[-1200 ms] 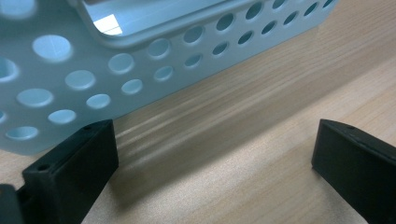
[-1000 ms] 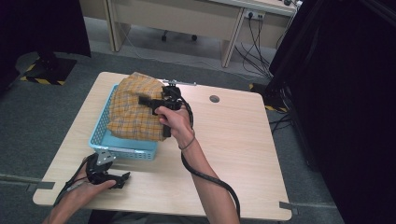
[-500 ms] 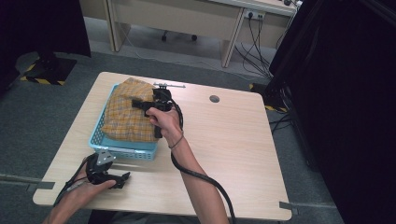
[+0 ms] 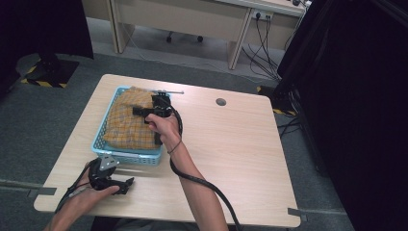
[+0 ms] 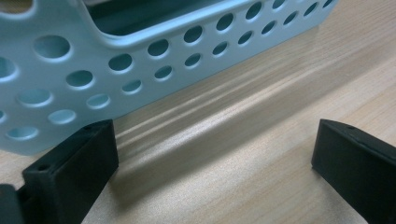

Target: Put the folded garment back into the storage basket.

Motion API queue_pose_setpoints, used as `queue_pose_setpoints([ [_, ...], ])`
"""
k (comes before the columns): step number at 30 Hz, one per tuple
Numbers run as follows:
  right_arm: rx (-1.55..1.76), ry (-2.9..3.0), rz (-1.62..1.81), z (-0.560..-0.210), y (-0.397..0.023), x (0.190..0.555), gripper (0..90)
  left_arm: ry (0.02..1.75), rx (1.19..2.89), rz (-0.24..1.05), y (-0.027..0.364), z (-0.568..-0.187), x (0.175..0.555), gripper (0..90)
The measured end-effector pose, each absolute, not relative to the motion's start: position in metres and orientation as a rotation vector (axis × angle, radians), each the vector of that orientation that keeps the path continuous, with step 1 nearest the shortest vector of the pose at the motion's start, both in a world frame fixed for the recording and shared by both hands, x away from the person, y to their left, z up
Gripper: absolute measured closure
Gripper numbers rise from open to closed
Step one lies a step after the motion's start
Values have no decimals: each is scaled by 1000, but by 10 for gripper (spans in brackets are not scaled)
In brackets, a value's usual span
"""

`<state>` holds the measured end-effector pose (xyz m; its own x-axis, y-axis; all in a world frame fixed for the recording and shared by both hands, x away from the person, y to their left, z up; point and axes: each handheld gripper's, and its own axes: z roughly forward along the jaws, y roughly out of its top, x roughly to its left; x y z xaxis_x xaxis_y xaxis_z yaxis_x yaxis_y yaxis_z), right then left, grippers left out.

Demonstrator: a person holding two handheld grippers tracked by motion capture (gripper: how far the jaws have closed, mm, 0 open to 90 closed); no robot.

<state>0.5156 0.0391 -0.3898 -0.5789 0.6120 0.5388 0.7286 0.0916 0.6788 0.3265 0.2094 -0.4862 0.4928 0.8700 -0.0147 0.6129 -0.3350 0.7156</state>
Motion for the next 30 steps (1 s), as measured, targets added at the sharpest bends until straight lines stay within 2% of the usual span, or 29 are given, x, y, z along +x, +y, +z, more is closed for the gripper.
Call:
queue_pose_setpoints([
  [9, -1382, -2263, -1451, -399, 40, 517, 640, 1214, 2070, 494, 210, -486, 326, 0],
  [21, -1396, -2343, -1393, -396, 31, 517, 497, 1213, 2071, 494, 210, -486, 327, 0],
  [30, -1412, -2379, -1383, -396, 18, 517, 456, 1214, 2070, 493, 210, -486, 326, 0],
])
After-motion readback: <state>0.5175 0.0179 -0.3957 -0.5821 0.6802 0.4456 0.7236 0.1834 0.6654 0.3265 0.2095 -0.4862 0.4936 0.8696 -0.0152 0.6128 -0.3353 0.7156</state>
